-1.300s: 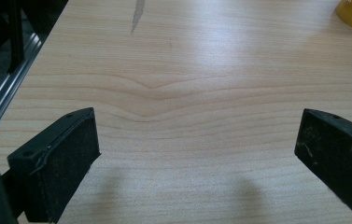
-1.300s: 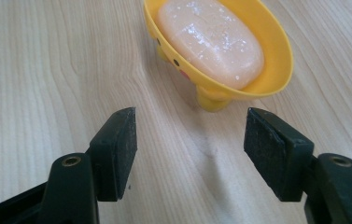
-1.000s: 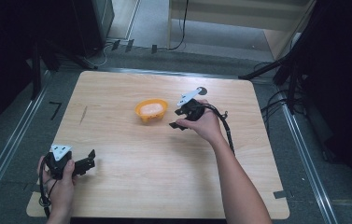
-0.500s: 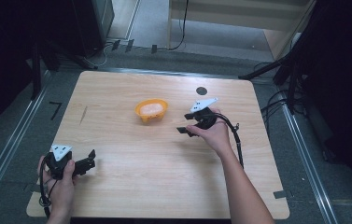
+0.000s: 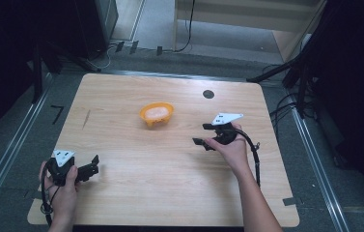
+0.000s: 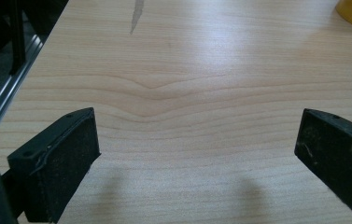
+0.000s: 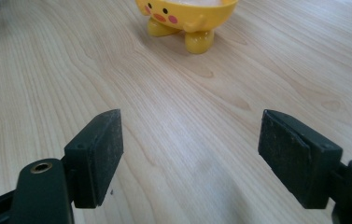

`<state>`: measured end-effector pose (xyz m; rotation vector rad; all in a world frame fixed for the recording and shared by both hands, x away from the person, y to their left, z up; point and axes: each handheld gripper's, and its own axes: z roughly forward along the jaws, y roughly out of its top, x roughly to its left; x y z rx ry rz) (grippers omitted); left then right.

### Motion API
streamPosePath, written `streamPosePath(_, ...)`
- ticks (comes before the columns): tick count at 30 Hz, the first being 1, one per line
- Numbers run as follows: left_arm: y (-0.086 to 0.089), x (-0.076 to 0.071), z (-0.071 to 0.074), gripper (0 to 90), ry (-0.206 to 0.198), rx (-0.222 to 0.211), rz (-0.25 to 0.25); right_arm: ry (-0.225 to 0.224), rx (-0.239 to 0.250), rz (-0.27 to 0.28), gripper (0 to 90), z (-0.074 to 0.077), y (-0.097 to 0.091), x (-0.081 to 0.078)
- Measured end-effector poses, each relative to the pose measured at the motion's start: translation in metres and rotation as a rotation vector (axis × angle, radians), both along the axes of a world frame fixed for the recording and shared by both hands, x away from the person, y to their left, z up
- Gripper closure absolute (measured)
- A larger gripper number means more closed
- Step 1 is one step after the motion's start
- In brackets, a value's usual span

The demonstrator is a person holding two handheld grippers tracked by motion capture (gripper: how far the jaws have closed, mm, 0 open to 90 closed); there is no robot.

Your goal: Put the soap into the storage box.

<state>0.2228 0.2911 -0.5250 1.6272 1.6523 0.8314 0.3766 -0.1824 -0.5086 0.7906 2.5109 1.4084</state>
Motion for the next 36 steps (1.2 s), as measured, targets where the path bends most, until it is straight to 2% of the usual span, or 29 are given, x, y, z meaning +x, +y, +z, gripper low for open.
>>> streamPosePath(5, 0.0, 0.0, 0.0, 0.2, 0.0, 0.001, -0.001, -0.012, 0.043, -0.068, 18.0, -0.005, -0.017, -0.012)
streamPosePath(15, -0.001, 0.0, 0.0, 0.2, 0.001, 0.004, -0.003, -0.019, 0.116, -0.165, 14.6, -0.016, -0.055, -0.038)
streamPosePath(22, -0.001, 0.0, 0.0, 0.2, -0.001, 0.003, -0.002, -0.037, 0.137, -0.236, 14.0, -0.024, -0.078, -0.058)
streamPosePath(36, -0.001, -0.001, 0.0, 0.1, -0.004, 0.003, -0.005, -0.067, 0.195, -0.342, 13.9, -0.032, -0.118, -0.09)
